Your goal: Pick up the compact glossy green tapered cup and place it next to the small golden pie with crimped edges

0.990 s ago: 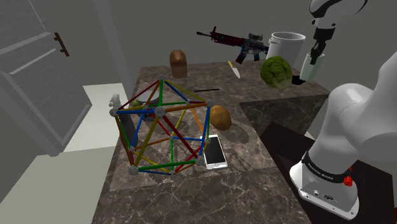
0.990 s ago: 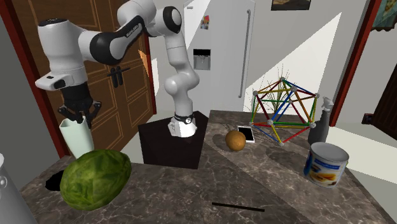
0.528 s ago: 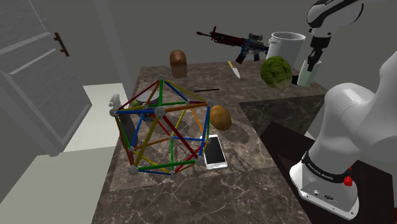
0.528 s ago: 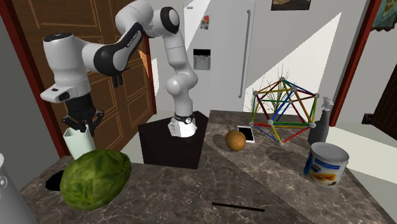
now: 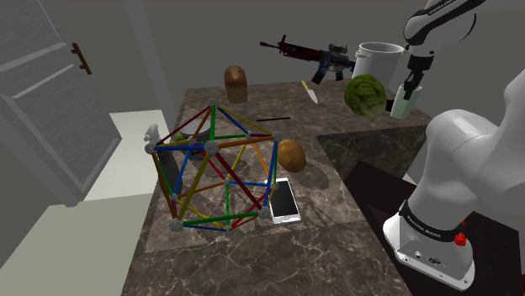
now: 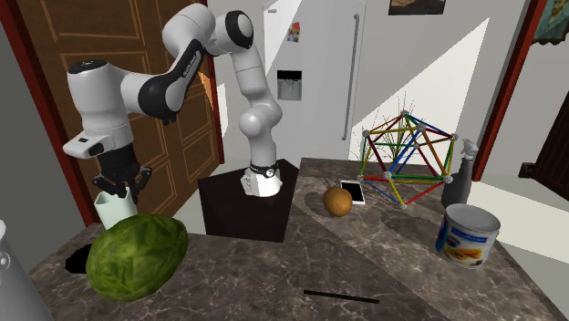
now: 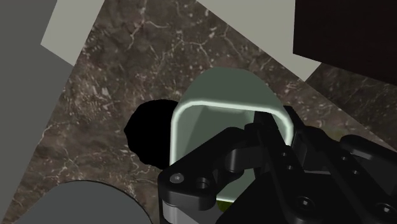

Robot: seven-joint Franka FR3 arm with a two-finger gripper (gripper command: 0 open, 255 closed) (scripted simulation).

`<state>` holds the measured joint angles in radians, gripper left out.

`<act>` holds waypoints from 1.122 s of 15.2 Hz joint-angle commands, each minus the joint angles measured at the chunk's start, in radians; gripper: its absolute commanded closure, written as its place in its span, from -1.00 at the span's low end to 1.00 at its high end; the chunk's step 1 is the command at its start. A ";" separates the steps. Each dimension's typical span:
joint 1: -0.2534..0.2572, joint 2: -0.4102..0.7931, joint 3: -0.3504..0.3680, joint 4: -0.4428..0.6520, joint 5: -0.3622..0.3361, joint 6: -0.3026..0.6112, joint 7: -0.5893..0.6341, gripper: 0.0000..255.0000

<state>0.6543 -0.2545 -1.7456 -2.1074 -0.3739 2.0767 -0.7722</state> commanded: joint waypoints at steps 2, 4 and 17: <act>0.002 -0.001 -0.002 0.000 -0.002 0.000 0.001 1.00; 0.002 -0.001 -0.002 0.000 -0.002 0.000 0.001 1.00; -0.150 0.068 0.160 0.075 0.090 -0.101 -0.061 -1.00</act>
<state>0.5099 -0.1876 -1.5917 -2.0341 -0.2859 1.9783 -0.8321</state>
